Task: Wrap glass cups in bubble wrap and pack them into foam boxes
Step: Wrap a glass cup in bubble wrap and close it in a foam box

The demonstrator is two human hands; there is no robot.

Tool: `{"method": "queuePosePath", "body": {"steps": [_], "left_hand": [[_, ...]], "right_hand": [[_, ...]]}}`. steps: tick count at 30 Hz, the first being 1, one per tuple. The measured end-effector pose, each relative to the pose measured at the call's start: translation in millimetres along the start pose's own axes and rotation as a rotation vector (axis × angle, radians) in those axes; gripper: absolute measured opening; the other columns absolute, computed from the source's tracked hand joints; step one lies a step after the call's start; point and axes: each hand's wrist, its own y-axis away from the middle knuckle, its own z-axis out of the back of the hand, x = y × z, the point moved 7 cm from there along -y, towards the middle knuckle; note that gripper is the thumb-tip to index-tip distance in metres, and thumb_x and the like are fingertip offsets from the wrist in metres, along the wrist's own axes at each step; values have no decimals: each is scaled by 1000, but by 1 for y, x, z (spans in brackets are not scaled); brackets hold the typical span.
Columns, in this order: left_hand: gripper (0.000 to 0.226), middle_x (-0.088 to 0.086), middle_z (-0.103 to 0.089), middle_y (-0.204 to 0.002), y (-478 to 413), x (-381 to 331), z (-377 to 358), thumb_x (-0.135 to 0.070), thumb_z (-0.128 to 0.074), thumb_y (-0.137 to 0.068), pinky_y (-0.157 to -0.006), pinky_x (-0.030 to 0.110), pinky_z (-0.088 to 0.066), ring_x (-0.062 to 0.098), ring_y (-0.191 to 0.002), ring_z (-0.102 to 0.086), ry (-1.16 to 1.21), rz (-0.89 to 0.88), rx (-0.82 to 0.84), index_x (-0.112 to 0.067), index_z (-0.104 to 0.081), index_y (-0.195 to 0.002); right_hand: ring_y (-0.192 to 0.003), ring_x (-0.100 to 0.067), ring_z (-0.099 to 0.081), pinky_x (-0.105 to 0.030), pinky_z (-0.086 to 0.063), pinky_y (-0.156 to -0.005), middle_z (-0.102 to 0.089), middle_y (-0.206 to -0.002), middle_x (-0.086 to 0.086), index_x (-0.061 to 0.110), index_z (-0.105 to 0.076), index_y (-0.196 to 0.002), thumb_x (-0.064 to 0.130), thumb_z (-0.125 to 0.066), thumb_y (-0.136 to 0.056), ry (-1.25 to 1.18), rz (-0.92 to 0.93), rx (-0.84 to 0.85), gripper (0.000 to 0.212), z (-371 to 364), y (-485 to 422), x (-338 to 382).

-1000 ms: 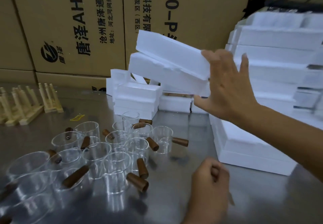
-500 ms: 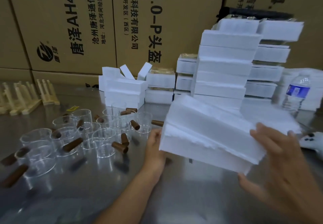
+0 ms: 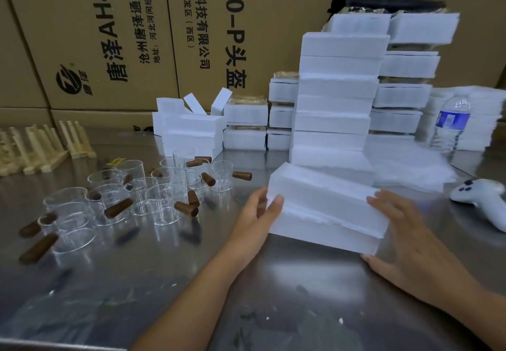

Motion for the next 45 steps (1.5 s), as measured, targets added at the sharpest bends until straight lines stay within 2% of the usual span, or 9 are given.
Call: {"method": "queuePosePath", "body": {"steps": [5,7,10,14,19,25,34,40,45], "left_hand": [[29,-25,-57,-106,-1,2,-1,-33,-60,-91,-67,-3,-38,-25,-84,-51,-133,-38,1,-37,-49,-118],[23,-25,-57,-104,-2,3,-1,-29,-60,-92,-66,-3,-38,-23,-85,-52,-164,-38,3,-40,-49,-109],[34,-26,-54,-109,-1,1,0,-36,-64,-88,-67,-4,-37,-12,-95,-51,-180,-37,-6,-40,-45,-116],[61,-22,-52,-121,1,4,-5,-33,-77,-76,-73,-1,-41,-9,-107,-50,-183,-64,73,-48,-39,-122],[77,-24,-50,-125,0,8,-13,-25,-74,-82,-78,5,-45,-11,-111,-50,-217,-91,174,-38,-28,-143],[78,-26,-45,-124,2,2,-19,-20,-66,-89,-71,-3,-39,-25,-99,-48,-232,-124,215,-33,-19,-150],[68,-18,-51,-123,4,-4,-19,-14,-64,-90,-75,1,-42,-14,-101,-53,-223,-181,190,-36,-31,-145],[70,-12,-56,-122,3,-4,-16,-14,-65,-89,-91,23,-49,6,-107,-58,-217,-223,143,-50,-30,-137],[76,-12,-54,-126,2,-4,-14,-13,-66,-88,-85,14,-47,6,-108,-59,-224,-230,121,-46,-26,-143]], "right_hand": [[-133,-10,-31,-36,-34,-101,-30,-141,8,35,-34,-131,40,-81,-67,-98,-52,62,79,-3,3,-2],[-134,-3,-27,-21,-25,-106,-32,-139,11,42,-38,-124,52,-60,-77,-213,-110,24,52,-1,0,2],[-123,3,-32,-1,-17,-99,-38,-132,8,34,-40,-125,53,-50,-88,-418,-310,-161,42,1,-5,-1],[-118,-7,-38,-21,-27,-95,-39,-128,8,14,-30,-140,37,-52,-91,-624,-752,-276,59,-18,-4,-24],[-95,-21,-57,-34,-40,-77,-60,-106,-2,13,-47,-123,47,-50,-91,-747,-970,-275,47,-34,2,-40],[-112,-21,-54,-37,-40,-96,-60,-119,0,16,-54,-126,61,-52,-84,-777,-1044,-235,62,-32,8,-47],[-86,-4,-57,-26,-36,-81,-60,-91,22,24,-60,-107,48,-56,-87,-841,-1008,-324,31,-28,6,-40],[-72,14,-58,-12,-40,-64,-64,-83,24,29,-63,-92,41,-56,-90,-879,-946,-369,14,-26,7,-36],[-69,20,-56,2,-37,-55,-63,-89,20,30,-59,-100,28,-59,-90,-859,-853,-370,11,-18,0,-32]]}}
